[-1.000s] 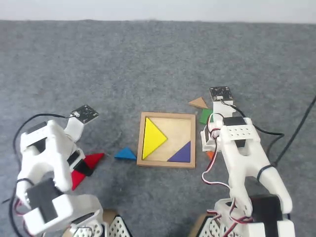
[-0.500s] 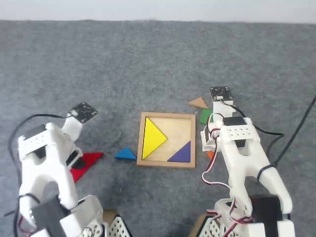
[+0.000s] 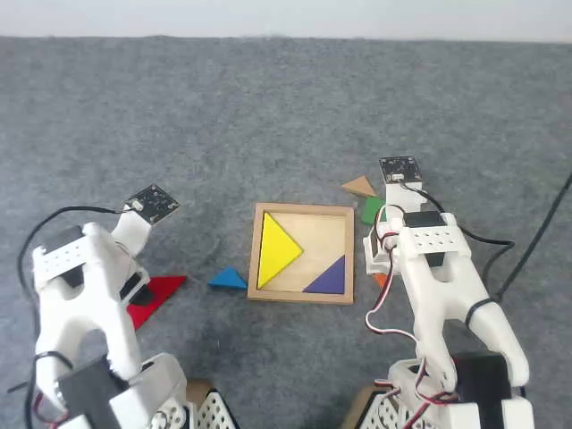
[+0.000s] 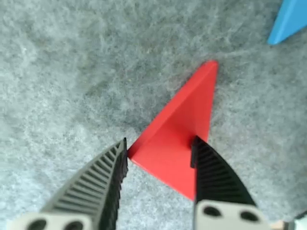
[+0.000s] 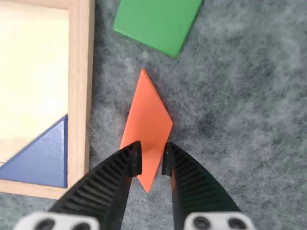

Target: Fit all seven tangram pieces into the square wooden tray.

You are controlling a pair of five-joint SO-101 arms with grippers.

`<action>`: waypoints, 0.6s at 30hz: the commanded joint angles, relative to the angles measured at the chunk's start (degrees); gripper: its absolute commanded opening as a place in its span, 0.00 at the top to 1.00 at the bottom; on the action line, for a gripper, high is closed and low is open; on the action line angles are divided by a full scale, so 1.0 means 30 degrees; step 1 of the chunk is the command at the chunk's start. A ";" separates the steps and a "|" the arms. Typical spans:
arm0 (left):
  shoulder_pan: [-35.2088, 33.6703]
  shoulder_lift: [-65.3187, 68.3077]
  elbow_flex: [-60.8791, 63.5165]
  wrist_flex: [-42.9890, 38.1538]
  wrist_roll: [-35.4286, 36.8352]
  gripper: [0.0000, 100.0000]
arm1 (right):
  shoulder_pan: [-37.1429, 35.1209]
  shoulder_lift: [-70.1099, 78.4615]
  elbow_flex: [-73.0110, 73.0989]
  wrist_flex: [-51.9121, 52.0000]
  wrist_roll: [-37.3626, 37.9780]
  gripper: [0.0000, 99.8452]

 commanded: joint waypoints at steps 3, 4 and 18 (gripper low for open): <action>-0.0234 0.0176 0.0718 -0.0088 -0.0469 0.70 | 0.0161 -0.1040 -0.0147 -0.0103 -0.0059 0.90; -0.0234 0.0176 0.0718 -0.0147 -0.0498 0.70 | 0.0161 -0.1040 -0.0147 -0.0103 -0.0059 0.90; -0.0234 0.0176 0.2066 -0.2432 -0.0469 0.70 | 0.0161 -0.1040 -0.0147 -0.0161 -0.0059 0.90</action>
